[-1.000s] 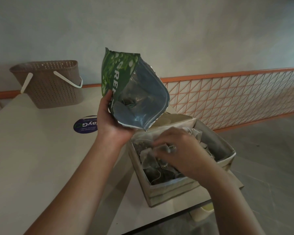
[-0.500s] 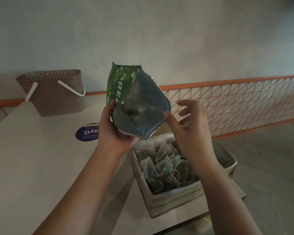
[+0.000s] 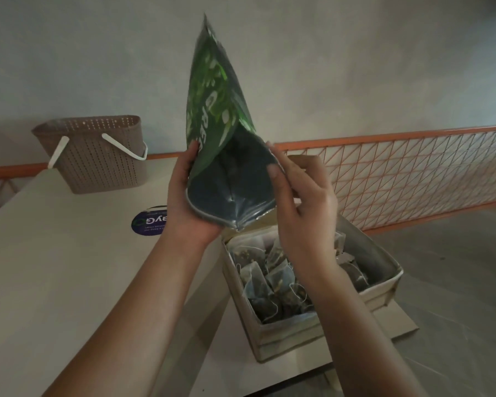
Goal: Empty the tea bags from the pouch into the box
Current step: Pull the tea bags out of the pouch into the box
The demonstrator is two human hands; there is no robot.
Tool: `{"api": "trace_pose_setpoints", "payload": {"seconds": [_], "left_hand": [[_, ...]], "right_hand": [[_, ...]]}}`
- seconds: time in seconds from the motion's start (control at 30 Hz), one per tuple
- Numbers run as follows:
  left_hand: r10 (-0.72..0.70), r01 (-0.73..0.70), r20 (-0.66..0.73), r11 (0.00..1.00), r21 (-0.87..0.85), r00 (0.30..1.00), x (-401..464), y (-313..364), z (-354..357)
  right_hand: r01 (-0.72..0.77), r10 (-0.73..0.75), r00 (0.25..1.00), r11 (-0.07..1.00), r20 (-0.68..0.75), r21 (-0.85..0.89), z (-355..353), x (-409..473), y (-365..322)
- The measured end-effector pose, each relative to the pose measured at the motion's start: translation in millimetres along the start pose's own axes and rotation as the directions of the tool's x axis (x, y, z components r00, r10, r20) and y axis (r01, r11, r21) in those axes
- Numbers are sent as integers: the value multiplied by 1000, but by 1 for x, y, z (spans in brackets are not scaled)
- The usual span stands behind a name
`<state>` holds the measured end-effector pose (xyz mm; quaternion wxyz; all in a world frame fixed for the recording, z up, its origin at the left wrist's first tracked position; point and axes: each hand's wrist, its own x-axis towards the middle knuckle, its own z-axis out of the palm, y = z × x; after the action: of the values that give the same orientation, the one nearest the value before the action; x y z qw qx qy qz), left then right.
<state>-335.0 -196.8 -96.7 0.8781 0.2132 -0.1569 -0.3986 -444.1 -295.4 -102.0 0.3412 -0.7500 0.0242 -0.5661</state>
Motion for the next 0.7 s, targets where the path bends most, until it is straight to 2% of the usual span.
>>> {"api": "trace_pose_setpoints", "payload": {"seconds": [0.1,0.23,0.37,0.47,0.5,0.63,0.7], "left_hand": [[-56,53,-64,997,-57,996,0,-6,-4],[-29,29,-31,1000,-11,999,-4,-12,-2],[-58,55,-57,997,-57,997,-3,-14,0],[-45,45,4,999,-21,999,-4,-16,-2],[-40,40,-1,999,-7,999,-3,-15,-2],[-89,85,-122,996,-32,989,-1,-13,4],[-99,96,-143,995,-26,985,-2,-13,3]], "right_hand": [[-118,117,993,993,20,20,1,-3,6],[-76,78,996,996,-42,53,-6,-7,3],[-237,236,972,969,22,72,-2,-11,10],[-142,152,984,984,-88,104,-7,-14,4],[-137,145,986,986,-86,93,-7,-14,3],[-294,294,956,954,11,58,-3,-12,10],[-284,285,959,956,-7,71,-6,-12,8]]}}
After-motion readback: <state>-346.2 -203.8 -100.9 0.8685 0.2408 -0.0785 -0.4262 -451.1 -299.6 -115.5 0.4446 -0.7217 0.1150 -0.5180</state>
